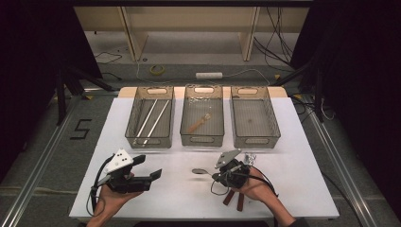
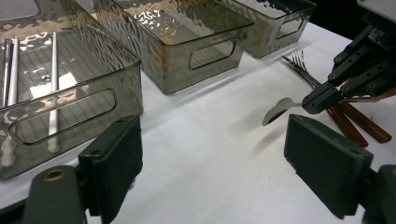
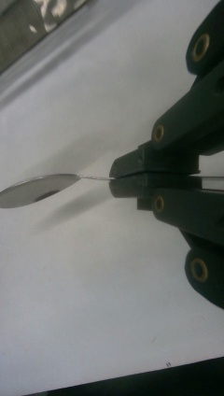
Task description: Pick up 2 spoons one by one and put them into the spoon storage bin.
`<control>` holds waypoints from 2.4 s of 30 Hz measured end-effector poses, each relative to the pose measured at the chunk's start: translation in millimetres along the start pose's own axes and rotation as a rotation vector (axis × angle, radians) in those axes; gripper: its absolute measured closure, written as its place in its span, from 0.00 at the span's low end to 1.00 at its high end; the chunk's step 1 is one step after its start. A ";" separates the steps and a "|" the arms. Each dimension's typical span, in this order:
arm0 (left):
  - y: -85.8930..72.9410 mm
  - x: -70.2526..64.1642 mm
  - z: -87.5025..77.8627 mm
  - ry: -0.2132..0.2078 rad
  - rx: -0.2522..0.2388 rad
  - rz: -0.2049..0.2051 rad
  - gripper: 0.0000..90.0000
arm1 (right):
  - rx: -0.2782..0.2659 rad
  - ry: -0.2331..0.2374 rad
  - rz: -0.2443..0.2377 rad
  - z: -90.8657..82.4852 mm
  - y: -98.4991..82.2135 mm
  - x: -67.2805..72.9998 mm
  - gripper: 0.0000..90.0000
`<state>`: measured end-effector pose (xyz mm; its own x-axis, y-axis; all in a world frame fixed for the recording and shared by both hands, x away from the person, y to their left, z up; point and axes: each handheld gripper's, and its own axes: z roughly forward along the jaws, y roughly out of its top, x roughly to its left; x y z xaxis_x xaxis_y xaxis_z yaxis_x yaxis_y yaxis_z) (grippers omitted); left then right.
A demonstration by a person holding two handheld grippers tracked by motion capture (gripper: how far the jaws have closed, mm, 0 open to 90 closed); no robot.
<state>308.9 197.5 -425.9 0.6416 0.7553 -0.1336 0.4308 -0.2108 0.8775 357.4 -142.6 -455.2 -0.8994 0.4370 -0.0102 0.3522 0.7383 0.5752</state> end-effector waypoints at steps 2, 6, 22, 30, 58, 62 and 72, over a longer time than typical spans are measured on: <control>-0.1 0.0 -0.1 0.002 -0.001 0.001 0.21 | -0.012 -0.005 0.004 -2.2 1.9 -2.6 1.00; 0.1 0.3 -0.5 0.000 -0.006 0.000 0.21 | -0.033 -0.025 0.022 -6.2 7.3 -8.6 1.00; 0.2 1.7 -1.9 0.007 -0.025 -0.009 0.21 | -0.140 -0.109 0.099 -20.1 47.8 -47.5 1.00; 0.4 1.4 -2.4 0.011 -0.027 -0.009 0.21 | -0.166 -0.134 0.130 -24.2 71.0 -64.8 1.00; 1.2 0.7 -3.8 0.014 -0.052 -0.009 0.21 | -0.183 -0.256 0.326 1.7 125.1 -126.6 1.00; 1.1 0.2 -3.3 0.013 -0.052 -0.004 0.21 | -0.180 -0.266 0.329 4.7 129.9 -131.8 1.00; 1.3 -1.3 -3.1 0.007 -0.048 0.001 0.20 | -0.161 -0.278 0.337 15.2 132.9 -137.9 0.99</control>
<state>306.7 198.2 -423.2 0.6373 0.7597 -0.1296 0.3995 -0.1818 0.8985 532.1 -96.9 -389.8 -0.6300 0.7765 -0.0072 0.5484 0.4515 0.7038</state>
